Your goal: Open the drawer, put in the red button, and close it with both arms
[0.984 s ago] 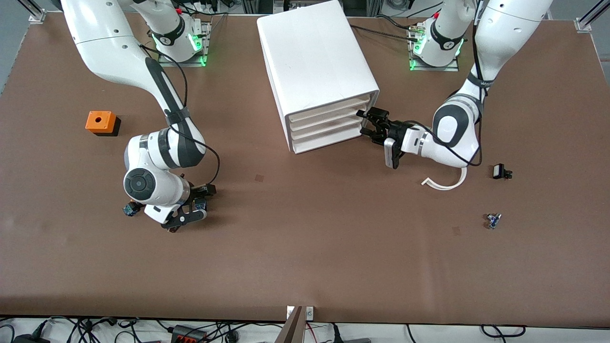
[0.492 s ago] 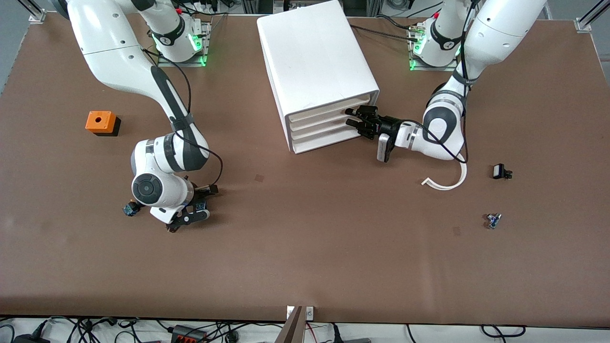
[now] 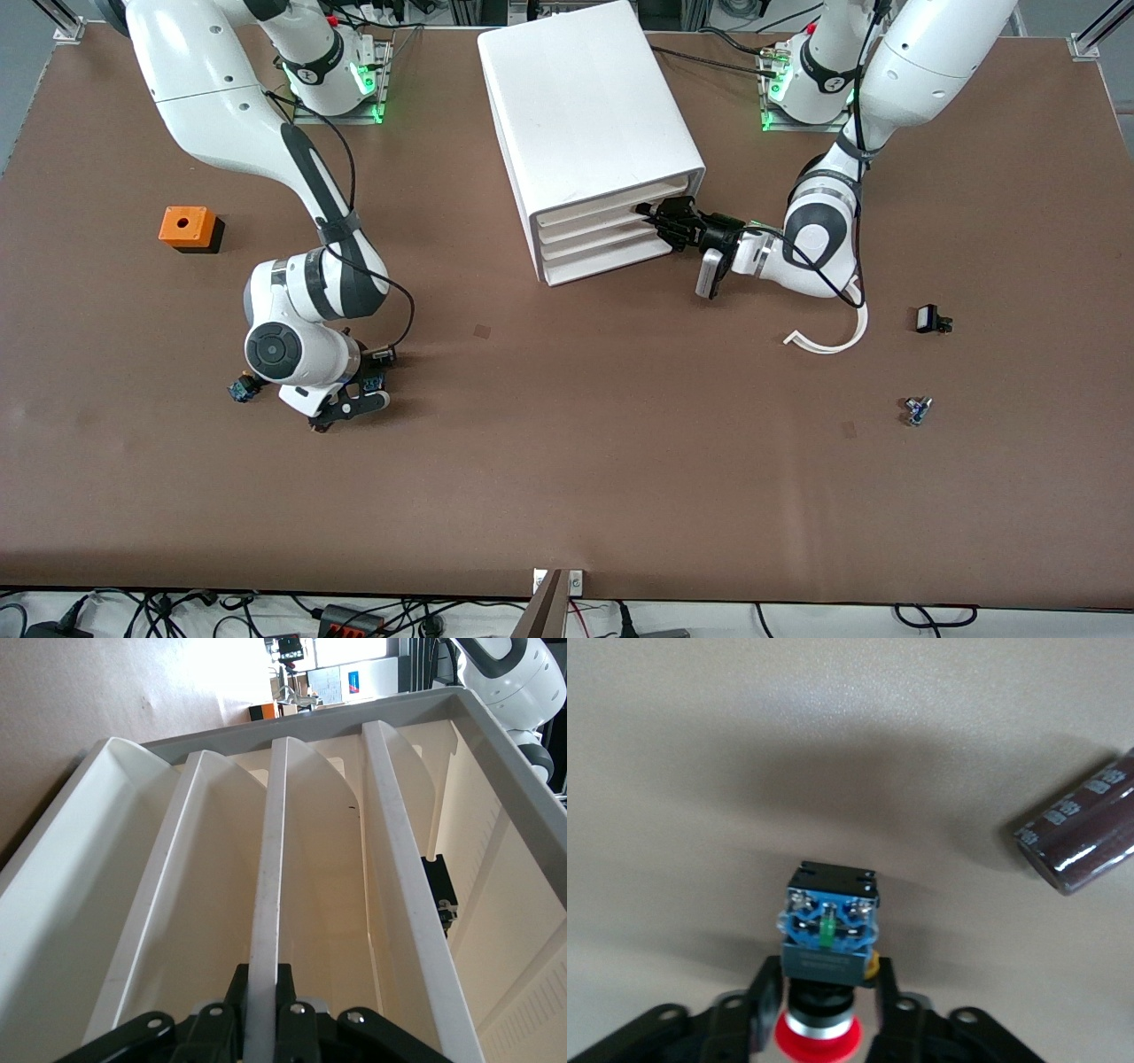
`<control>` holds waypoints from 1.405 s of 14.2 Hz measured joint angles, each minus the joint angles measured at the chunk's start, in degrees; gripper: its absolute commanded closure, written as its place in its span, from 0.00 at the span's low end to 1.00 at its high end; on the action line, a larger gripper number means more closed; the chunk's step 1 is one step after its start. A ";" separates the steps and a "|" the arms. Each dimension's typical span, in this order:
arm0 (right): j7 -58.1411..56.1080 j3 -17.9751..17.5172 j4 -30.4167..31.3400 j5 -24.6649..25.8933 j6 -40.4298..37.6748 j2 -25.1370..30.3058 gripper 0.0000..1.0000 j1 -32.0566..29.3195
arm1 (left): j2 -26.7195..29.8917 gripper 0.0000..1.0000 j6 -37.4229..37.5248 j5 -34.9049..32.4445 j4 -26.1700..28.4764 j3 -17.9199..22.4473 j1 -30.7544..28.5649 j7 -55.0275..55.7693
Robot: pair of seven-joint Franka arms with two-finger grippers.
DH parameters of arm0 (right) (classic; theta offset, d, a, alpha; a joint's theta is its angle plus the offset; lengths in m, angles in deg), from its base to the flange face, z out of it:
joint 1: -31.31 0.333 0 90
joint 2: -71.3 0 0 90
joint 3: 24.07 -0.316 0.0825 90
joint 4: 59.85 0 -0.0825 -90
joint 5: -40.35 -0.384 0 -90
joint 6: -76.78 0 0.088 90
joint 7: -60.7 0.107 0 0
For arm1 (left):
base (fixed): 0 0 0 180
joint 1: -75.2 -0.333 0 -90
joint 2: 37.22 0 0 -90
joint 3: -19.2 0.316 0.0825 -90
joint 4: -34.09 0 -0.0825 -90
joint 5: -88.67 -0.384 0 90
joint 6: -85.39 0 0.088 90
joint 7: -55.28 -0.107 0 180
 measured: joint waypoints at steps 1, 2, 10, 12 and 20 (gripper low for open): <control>0.00 0.00 0.00 0.00 0.01 0.00 1.00 0.00 | -0.02 0.99 0.00 0.00 -0.08 0.00 0.00 0.41; -0.01 0.00 -0.05 0.00 0.01 0.00 1.00 0.00 | -0.02 0.99 0.00 0.00 -0.33 0.00 0.00 1.04; -0.25 -0.26 -6.59 -0.01 0.10 3.14 1.00 2.55 | -3.63 0.99 -0.37 -0.22 -7.96 1.80 -0.14 8.38; -0.23 -0.45 -8.77 -0.02 0.05 4.34 1.00 5.08 | -5.99 0.91 0.15 -1.27 -12.30 2.97 -0.53 10.23; 3.03 -0.50 -19.34 -0.06 -5.89 5.00 1.00 19.89 | -8.60 0.00 0.96 -8.77 -23.05 6.03 -2.92 22.09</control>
